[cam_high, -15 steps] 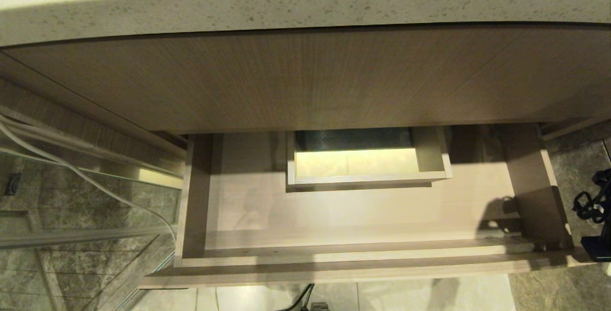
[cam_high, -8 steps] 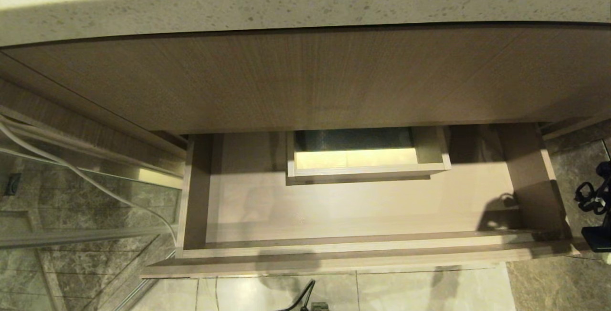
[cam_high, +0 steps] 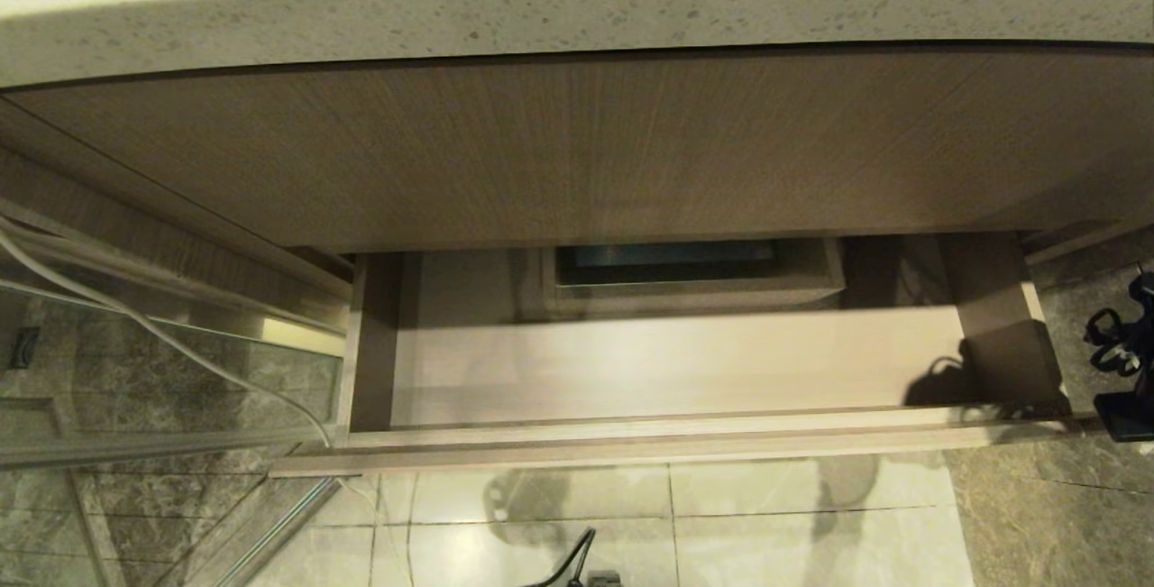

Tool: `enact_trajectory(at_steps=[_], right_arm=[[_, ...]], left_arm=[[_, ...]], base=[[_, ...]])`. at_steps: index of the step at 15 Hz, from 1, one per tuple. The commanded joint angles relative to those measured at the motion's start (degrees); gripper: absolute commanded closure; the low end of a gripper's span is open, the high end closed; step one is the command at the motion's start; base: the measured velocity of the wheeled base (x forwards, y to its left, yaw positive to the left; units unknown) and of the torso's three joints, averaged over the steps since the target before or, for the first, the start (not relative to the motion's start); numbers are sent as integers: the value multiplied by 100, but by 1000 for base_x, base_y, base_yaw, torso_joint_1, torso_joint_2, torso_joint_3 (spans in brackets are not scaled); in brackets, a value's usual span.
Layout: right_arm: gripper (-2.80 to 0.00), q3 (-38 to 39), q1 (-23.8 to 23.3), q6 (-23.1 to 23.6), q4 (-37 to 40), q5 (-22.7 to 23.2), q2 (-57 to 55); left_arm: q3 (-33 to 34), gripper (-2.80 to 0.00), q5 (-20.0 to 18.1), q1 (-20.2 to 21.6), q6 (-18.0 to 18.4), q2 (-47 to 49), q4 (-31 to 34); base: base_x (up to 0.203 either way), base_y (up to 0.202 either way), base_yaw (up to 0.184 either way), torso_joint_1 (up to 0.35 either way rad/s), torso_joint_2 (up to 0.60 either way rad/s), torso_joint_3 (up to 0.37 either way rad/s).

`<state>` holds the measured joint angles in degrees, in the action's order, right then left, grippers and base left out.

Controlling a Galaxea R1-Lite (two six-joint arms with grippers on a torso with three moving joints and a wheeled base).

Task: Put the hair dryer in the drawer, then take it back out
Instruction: Close the drawer

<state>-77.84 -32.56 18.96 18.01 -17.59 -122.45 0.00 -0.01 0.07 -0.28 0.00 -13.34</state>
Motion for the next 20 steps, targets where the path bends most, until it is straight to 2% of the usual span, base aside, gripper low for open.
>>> enact_trajectory(at_steps=[1, 5, 11, 20], right_arm=[[0, -3, 93, 22, -247, 19, 123], [0, -3, 205, 222, -648, 131, 248], [0, -395, 345, 239, -1320, 160, 271], [0, -473, 319, 475, -1598, 285, 827]], left_arm=[[229, 0, 1, 1, -7, 0, -11], [229, 0, 1, 1, -7, 0, -11], [229, 0, 0, 1, 1, 0, -11], [229, 0, 1, 1, 2, 0, -11]], base=[[0, 0, 0, 0, 0, 0], [0, 0, 0, 0, 0, 0], [0, 0, 0, 0, 0, 0], [0, 0, 0, 0, 0, 0]])
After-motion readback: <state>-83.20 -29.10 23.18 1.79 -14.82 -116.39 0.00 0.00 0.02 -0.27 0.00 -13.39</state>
